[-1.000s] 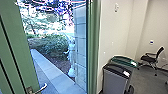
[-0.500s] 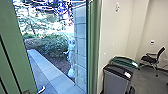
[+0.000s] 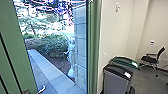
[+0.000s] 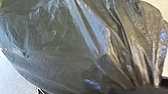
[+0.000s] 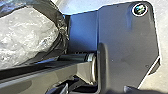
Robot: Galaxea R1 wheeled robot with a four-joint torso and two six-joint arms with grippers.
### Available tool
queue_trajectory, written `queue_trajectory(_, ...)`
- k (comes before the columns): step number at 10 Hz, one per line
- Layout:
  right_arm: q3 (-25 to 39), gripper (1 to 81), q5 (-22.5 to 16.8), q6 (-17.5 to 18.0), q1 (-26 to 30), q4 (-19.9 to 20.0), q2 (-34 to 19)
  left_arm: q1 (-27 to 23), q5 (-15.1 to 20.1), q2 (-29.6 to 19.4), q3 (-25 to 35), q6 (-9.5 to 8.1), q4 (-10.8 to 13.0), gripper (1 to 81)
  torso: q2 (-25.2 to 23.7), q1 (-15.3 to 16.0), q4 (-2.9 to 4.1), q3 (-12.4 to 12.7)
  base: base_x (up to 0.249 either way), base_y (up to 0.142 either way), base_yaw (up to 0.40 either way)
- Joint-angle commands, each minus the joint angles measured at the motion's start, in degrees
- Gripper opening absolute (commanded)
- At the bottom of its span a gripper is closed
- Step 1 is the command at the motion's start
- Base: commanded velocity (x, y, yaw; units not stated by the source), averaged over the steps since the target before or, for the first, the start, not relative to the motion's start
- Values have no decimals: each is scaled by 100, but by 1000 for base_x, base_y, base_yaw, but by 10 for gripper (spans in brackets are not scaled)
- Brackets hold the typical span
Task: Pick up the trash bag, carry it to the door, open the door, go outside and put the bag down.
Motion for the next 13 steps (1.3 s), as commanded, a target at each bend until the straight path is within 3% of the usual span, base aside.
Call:
queue_trajectory(1, 45, 811, -392, -68, 262, -71, 103, -351, 334, -3, 16, 81, 69, 10, 0, 0, 0, 0, 0, 0, 0)
queue_trajectory(8, 54, 811, -392, -68, 245, -71, 103, -315, 343, -47, 16, 169, 61, 10, 0, 0, 0, 0, 0, 0, 28)
queue_trajectory(13, 80, 811, -392, -42, 227, -36, 16, -272, 334, -153, 77, 187, 34, 10, 0, -2, 0, 0, 0, 0, 274)
